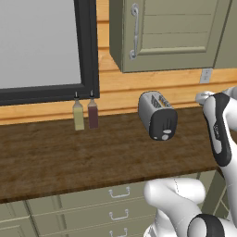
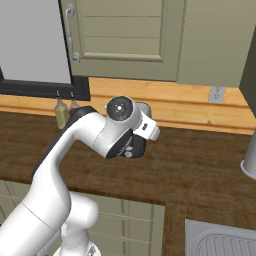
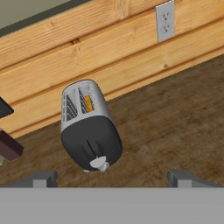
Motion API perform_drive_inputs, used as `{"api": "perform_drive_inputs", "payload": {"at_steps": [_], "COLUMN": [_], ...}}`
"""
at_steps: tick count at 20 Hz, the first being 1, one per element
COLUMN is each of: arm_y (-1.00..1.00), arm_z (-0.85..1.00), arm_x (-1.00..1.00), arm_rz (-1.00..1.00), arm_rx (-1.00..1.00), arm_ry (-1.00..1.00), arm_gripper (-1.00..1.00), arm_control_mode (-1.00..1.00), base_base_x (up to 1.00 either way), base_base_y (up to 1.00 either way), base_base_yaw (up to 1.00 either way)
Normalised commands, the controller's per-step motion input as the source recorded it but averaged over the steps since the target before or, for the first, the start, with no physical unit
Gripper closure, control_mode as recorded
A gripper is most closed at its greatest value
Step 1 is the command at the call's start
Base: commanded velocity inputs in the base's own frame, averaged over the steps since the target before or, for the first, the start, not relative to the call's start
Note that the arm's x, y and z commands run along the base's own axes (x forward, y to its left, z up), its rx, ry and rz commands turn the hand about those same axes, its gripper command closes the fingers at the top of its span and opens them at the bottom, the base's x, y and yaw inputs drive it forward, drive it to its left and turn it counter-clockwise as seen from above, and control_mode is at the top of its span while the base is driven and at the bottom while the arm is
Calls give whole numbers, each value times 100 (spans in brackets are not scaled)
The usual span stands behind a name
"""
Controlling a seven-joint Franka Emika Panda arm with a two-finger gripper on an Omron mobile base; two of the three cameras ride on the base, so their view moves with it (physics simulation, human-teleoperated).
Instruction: Start the toaster. Once the lever pops up, take the bread to the plate on the dining counter.
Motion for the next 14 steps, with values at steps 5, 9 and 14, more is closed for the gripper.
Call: {"api": "perform_drive_inputs", "payload": {"at_steps": [5,9,14], "arm_y": [0,0,0], "arm_z": [0,0,0], "arm_x": [0,0,0], "arm_rz": [0,0,0], "arm_rx": [0,0,0], "arm_ry": [0,0,0], "arm_gripper": [-100,-100,-100], "arm_control_mode": [-100,-100,-100], "base_base_x": [0,0,0], "base_base_y": [0,0,0], "base_base_yaw": [0,0,0]}}
